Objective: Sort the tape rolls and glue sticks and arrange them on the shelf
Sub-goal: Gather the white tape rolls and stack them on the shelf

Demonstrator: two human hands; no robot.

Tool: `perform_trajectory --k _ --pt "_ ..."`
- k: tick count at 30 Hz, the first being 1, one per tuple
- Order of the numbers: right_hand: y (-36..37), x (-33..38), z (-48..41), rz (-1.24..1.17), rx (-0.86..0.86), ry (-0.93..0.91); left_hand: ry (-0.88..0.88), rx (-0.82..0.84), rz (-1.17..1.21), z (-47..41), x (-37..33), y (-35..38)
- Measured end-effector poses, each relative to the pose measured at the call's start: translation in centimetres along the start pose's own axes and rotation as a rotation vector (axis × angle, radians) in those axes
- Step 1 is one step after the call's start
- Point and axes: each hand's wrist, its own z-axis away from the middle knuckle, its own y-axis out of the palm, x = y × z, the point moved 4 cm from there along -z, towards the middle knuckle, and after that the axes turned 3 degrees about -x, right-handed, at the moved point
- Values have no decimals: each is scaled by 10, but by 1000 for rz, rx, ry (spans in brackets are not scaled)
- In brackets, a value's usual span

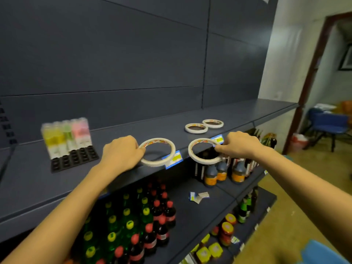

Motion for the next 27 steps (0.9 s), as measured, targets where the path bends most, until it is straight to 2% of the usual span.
perform_trajectory --k 5,12,16,27 --pt "1 -60 -29 -32 37 42 22 38 -20 -44 -60 27" --pt "15 -112 -74 -47 -29 97 46 111 -22 -117 -108 63" --pt "19 -128 -108 -52 -63 86 61 135 -68 -153 -126 84" --pt "37 -139 -226 -23 -27 5 75 217 -218 -217 -150 126"
